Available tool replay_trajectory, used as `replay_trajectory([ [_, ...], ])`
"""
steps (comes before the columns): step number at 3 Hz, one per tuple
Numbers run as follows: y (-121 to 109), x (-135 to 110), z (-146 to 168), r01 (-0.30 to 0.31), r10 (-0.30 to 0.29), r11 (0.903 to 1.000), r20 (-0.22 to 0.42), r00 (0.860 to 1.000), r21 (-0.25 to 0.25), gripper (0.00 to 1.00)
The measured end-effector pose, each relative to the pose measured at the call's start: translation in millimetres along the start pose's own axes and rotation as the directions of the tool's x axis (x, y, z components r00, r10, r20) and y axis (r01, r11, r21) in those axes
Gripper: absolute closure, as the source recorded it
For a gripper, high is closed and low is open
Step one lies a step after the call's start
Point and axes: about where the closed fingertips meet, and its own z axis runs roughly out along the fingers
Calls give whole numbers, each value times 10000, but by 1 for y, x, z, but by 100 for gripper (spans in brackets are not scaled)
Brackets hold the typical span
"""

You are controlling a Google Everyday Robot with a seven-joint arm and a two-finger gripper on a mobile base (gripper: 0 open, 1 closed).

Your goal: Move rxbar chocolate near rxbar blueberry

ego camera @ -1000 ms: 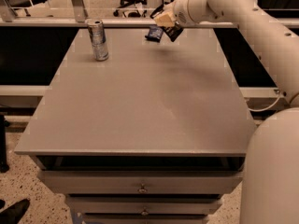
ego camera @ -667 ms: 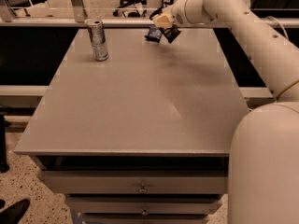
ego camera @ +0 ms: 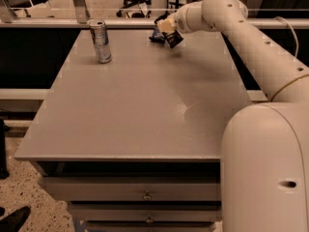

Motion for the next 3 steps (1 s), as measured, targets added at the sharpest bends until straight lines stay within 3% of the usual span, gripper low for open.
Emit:
replay_trajectory([
  [1,-8,4,9,-299,296,9991,84,9995,311,100],
  [2,-21,10,10,-643,634,9944,142,9979,840,84],
  [3,-33,15,9,-971,941,9871,294,9951,1273,60],
])
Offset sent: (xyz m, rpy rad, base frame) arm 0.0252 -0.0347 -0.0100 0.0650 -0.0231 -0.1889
